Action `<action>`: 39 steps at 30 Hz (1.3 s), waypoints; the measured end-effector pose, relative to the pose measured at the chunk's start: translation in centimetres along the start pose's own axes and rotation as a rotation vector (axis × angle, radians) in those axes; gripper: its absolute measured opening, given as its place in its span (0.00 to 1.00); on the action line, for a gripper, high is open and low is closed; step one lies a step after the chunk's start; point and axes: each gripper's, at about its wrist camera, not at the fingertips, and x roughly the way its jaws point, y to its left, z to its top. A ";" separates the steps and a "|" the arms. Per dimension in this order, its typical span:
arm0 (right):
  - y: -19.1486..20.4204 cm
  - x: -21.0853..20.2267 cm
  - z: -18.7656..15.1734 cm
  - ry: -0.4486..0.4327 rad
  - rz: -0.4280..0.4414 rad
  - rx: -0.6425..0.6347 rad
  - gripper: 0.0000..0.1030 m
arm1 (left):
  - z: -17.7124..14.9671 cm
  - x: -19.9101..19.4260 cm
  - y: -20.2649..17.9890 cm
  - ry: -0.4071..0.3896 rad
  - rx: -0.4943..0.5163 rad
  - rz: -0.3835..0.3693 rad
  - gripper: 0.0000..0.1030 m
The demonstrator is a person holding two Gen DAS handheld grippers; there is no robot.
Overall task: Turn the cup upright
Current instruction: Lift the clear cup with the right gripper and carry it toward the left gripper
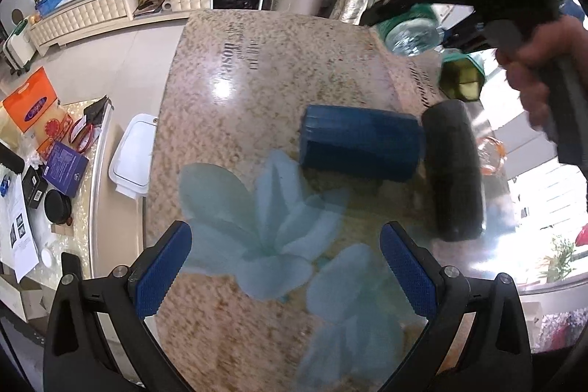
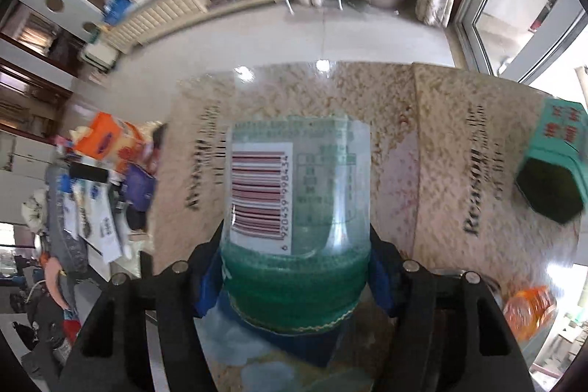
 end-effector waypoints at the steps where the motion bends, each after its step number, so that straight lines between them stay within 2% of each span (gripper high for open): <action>1: -0.3 -2.1 -1.3 -0.020 0.023 -0.002 0.61 | -0.3 -0.4 -0.6 -0.006 0.009 0.005 1.00; 8: -3.4 -10.5 -9.5 -0.080 0.117 -0.017 0.61 | -3.4 -3.0 -4.8 -0.026 0.068 0.047 1.00; 9: -4.2 -9.9 -10.2 -0.084 0.125 -0.016 0.61 | -3.9 -3.3 -5.4 -0.025 0.076 0.056 1.00; 11: -5.0 -11.9 -13.0 -0.090 0.140 -0.008 0.61 | -5.0 -3.8 -6.4 -0.022 0.090 0.071 1.00; 12: -4.3 -10.4 -13.8 -0.090 0.143 -0.004 0.61 | -5.4 -4.0 -6.7 -0.023 0.095 0.073 1.00; 15: -4.5 -9.9 -17.1 -0.082 0.136 0.010 0.61 | -7.0 -4.5 -8.0 -0.016 0.114 0.095 1.00; 16: -3.3 -9.7 -17.4 -0.074 0.135 0.015 0.61 | -7.5 -4.5 -8.4 -0.009 0.119 0.095 1.00; 20: -3.9 -7.9 -20.0 -0.019 0.130 0.054 0.61 | -9.3 -4.1 -9.5 0.019 0.135 0.097 1.00; 29: -3.5 -2.6 -20.6 0.106 0.091 0.178 0.61 | -10.9 -1.7 -10.0 0.093 0.147 0.104 1.00; 39: -1.0 0.5 -18.4 0.178 -0.003 0.165 0.61 | -10.6 1.4 -8.7 0.171 0.148 0.120 1.00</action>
